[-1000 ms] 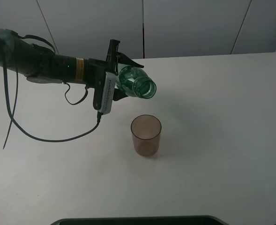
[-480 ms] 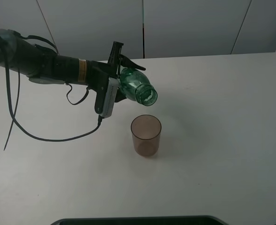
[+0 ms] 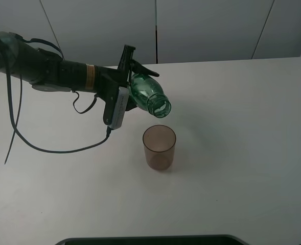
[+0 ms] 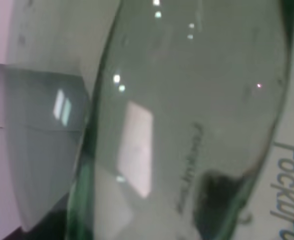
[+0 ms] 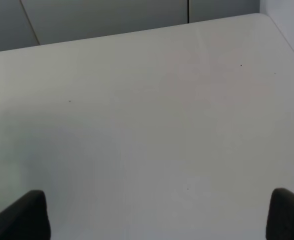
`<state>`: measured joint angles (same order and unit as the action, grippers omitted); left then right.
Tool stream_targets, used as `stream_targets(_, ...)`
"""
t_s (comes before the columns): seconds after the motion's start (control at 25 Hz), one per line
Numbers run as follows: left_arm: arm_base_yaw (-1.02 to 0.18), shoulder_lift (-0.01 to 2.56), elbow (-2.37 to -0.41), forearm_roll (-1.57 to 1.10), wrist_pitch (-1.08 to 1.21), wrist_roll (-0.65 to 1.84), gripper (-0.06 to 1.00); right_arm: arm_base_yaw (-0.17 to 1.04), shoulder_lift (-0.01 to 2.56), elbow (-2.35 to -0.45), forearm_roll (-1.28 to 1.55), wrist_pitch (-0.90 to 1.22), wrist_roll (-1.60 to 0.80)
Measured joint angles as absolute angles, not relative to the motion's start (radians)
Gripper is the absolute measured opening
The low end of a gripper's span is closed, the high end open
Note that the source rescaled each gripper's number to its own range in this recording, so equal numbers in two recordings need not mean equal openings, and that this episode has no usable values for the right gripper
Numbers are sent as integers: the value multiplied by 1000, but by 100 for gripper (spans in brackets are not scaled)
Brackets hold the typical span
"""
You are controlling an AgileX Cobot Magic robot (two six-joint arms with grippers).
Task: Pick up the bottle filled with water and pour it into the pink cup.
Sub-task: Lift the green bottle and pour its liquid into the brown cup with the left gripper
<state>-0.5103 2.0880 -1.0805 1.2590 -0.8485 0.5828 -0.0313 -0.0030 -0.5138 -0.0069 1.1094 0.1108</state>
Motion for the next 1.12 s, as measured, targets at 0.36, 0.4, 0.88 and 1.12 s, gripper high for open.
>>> stream_targets(0.36,-510,2088,-1080,1253,-838,629,1,-31,-3,-514,-7,1109,111)
stream_targets(0.4,-510,2088,-1080,1253,-837,630,1,-31,-3,-514,-7,1109,111)
stream_targets(0.88,-510,2088,-1080,1209,-826,710,1,-31,-3,-514,-7,1109,111)
stream_targets(1.12,-510,2088,-1080,1209,-824,725,1,-31,-3,-514,-7,1109,111)
